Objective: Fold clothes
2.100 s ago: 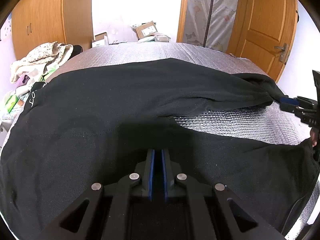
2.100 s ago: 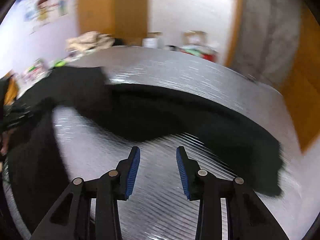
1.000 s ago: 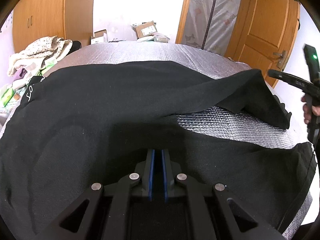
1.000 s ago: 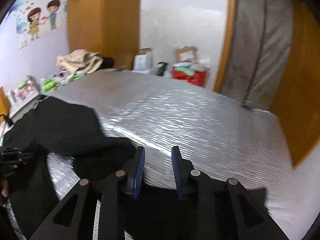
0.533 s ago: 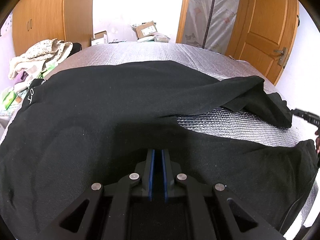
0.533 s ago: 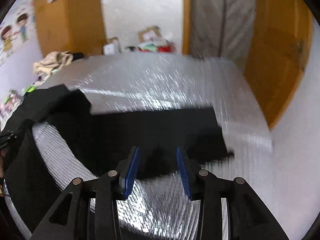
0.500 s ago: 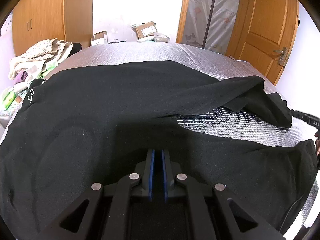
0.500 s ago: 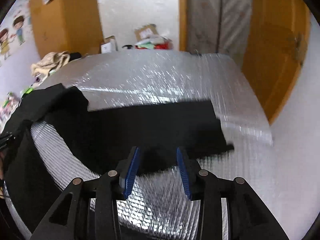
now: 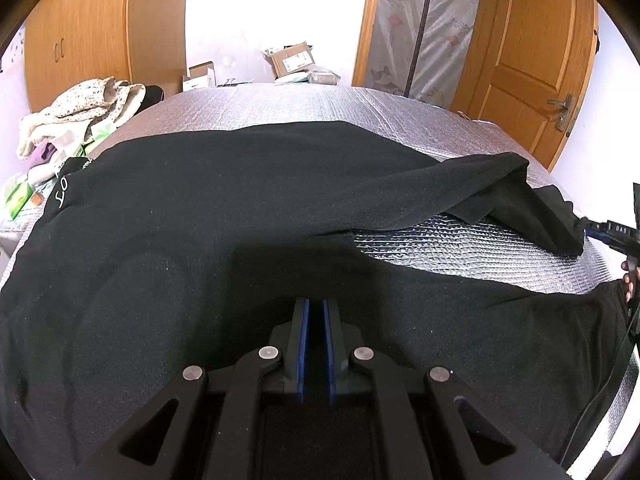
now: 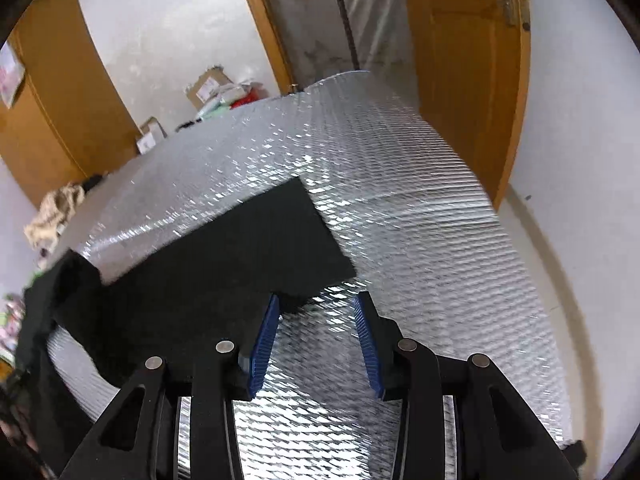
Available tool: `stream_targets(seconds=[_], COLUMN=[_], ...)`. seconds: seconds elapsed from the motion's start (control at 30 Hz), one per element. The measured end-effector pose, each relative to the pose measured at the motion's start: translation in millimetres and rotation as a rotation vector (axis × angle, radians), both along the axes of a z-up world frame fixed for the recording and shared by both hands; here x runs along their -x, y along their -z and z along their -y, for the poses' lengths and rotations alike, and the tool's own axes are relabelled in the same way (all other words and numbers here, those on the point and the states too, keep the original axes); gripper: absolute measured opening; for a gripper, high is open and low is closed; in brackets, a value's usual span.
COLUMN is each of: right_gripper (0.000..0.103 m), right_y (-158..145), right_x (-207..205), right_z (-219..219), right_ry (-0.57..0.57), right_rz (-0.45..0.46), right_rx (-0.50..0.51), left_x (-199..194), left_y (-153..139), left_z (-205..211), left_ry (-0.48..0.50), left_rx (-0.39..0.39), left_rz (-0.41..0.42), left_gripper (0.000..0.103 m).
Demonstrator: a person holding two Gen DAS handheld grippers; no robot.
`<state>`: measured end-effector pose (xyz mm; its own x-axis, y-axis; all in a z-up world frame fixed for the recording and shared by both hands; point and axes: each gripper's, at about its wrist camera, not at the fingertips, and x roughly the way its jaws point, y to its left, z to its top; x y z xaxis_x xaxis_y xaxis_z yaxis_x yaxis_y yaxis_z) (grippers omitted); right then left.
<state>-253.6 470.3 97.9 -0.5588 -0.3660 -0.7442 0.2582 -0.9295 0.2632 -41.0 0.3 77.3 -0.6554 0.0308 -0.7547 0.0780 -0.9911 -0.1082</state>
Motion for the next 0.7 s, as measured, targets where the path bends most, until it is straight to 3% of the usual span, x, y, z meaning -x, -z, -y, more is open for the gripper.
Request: stream_targets(seconds=[0.27,0.33,0.37,0.5,0.7], right_gripper=[0.039,0.014,0.006,0.006,0.006], right_y=[0,-1,-3,-12,-62], right_x=[13,13,10,-3,-40], right_z=[12,15,15,15,-13], right_ry=[0.000,-0.002,-0.003,-0.007,0.063], right_rz=[0.065,0.068,0.063,0.043,-0.061], right_rx=[0.141,0.150,0.159,0.196,0.420], left_x=[-1,0,0,0,2], left_y=[0,0,0,-1,-1], left_z=[1,2,2,4,3], left_ry=[0.000,0.001,0.001,0.002,0.002], left_rx=[-0.006,-0.008,-0.008,-0.015,-0.009], left_rz=[-0.001,0.000,0.000,-0.001,0.001], left_gripper=[0.007,0.007,0.007,0.007,0.007])
